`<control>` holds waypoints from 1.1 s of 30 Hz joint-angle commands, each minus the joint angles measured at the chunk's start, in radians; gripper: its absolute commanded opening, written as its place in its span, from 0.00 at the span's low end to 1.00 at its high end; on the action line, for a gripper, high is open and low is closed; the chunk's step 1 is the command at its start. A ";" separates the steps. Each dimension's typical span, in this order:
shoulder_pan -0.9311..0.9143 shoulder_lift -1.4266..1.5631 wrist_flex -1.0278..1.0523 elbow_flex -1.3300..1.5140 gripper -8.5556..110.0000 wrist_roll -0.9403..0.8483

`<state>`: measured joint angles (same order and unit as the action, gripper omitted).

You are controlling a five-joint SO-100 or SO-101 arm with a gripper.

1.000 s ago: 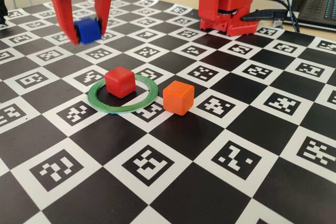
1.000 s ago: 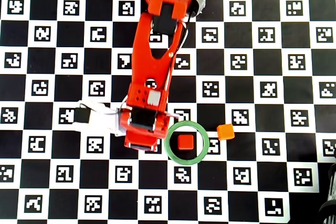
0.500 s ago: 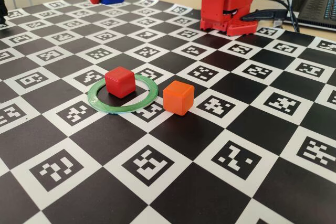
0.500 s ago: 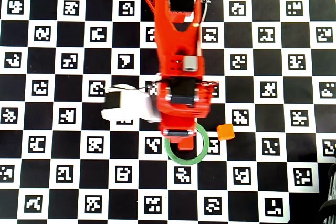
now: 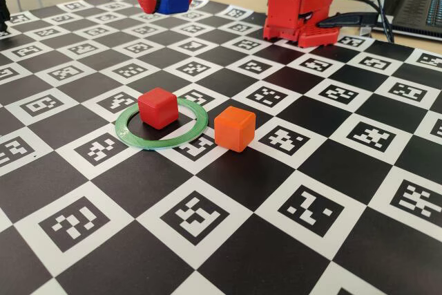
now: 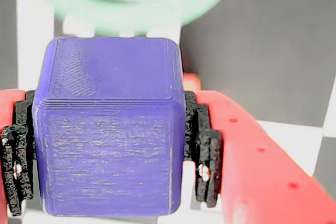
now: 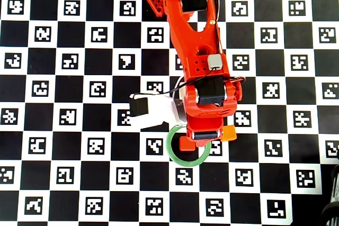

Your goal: Grab the red cube then put it in the green circle then put the blue cube on top and finally the orange cube on top

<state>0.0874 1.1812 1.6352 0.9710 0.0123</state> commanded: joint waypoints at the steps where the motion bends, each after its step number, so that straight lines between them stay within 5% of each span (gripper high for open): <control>1: 0.008 0.002 -0.026 -0.011 0.13 -0.011; 33: -0.021 -0.130 -0.156 0.037 0.13 0.014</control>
<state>0.0660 1.0216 1.4880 1.0216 0.0138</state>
